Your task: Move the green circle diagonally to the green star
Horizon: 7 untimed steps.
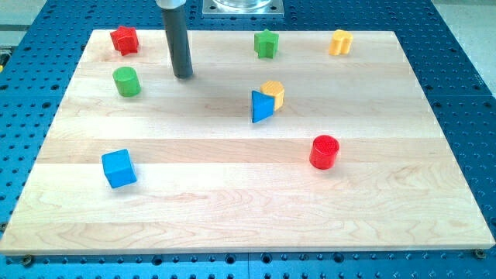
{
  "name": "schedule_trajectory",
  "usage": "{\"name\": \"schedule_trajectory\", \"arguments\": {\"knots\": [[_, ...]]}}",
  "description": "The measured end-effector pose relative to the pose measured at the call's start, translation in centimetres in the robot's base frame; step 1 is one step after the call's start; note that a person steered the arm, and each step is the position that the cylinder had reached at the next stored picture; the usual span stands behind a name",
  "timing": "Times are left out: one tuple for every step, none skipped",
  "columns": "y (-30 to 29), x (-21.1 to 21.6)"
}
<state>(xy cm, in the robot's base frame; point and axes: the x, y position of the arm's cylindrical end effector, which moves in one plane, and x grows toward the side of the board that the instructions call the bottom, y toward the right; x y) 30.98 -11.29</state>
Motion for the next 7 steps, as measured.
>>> {"name": "schedule_trajectory", "arguments": {"knots": [[-1.8, 0.0], [-6.0, 2.8], [-6.5, 3.7], [-7.0, -0.5], [-10.1, 3.3], [-10.2, 7.1], [-7.2, 5.7]]}}
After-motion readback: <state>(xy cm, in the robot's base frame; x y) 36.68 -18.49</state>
